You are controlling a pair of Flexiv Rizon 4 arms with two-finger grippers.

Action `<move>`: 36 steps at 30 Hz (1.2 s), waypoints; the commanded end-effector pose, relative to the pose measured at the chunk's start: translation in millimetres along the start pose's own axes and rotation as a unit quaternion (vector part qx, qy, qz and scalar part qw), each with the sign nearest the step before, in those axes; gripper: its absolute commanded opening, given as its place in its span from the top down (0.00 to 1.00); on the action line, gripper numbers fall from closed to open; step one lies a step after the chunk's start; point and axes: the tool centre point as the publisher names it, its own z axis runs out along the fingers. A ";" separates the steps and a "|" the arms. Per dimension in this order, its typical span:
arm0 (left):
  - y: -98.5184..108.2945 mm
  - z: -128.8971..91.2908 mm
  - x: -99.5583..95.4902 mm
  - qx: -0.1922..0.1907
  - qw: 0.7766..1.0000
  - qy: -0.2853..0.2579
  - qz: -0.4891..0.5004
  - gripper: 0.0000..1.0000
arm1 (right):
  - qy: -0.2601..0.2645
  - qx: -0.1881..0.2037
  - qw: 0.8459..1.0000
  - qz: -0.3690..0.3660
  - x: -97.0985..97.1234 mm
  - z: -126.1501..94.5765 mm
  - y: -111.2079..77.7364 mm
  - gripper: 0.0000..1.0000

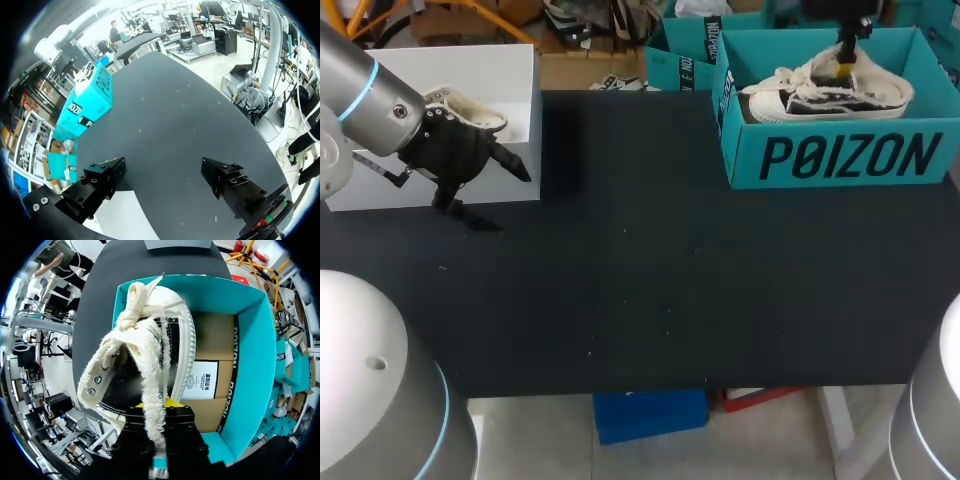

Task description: Take the shoe out of the shoebox, open the shoe tongue, remove and reinsert the insole, then place the shoe into the shoebox

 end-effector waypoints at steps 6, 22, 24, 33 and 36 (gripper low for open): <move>0.2 0.1 1.5 -0.001 1.000 -0.002 0.001 0.00 | 0.007 -0.005 1.000 0.009 -1.7 -4.6 -22.1 1.00; 0.2 0.1 1.5 -0.001 1.000 -0.002 0.001 0.00 | 0.010 -0.009 1.000 -0.006 -10.2 14.0 -17.3 1.00; 0.2 0.1 1.5 -0.001 1.000 -0.002 0.001 0.00 | 0.012 -0.012 1.000 -0.007 -12.1 18.2 -17.5 1.00; 0.2 0.1 1.5 -0.001 1.000 -0.002 0.001 0.00 | 0.023 -0.020 0.999 -0.014 -20.2 38.9 -13.7 1.00; 0.2 0.1 1.5 -0.001 1.000 -0.002 0.001 0.00 | 0.029 -0.022 0.999 -0.018 -20.9 46.2 -11.2 1.00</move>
